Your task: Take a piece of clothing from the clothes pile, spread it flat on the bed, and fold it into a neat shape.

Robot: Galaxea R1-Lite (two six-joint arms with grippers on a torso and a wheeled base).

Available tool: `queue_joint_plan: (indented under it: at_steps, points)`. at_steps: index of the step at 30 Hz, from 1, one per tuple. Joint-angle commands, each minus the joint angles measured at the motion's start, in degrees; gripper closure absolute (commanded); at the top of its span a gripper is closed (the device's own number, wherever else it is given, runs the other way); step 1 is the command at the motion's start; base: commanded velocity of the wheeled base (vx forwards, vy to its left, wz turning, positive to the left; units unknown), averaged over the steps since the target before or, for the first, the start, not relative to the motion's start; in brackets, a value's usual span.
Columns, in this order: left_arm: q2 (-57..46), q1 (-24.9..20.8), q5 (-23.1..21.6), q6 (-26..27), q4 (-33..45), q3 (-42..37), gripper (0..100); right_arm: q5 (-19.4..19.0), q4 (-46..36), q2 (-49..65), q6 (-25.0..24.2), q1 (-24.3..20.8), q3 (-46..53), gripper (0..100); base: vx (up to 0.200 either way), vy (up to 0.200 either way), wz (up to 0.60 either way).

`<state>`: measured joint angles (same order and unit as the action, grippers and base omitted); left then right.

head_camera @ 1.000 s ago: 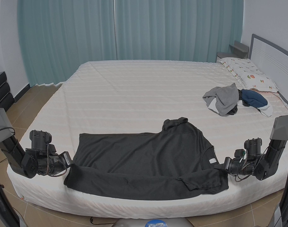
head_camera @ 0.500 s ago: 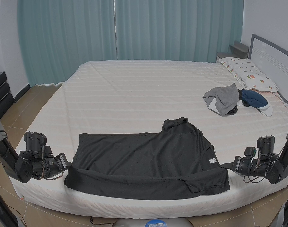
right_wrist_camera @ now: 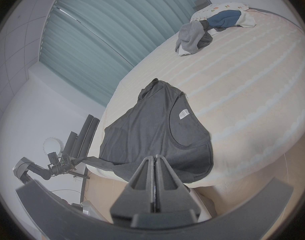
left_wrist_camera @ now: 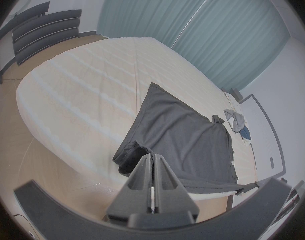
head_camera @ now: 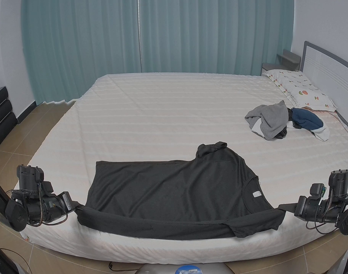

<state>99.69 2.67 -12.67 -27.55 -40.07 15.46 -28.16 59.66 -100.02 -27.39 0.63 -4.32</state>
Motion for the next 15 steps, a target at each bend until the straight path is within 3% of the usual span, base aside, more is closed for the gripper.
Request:
queue_joint_plan:
  at_steps: [1, 15]
  points:
    - [-1.17, 0.23, 0.01, 1.36, 0.17, -2.01, 100, 0.04, 0.1, 2.11, 0.76, 0.68, 2.03, 100, 0.0, 0.0, 0.0]
    - [-1.35, 0.41, -0.34, 3.21, -0.01, -5.97, 100, 0.12, -4.38, 5.54, 3.22, 2.62, 4.32, 100, 0.0, 0.0, 0.0]
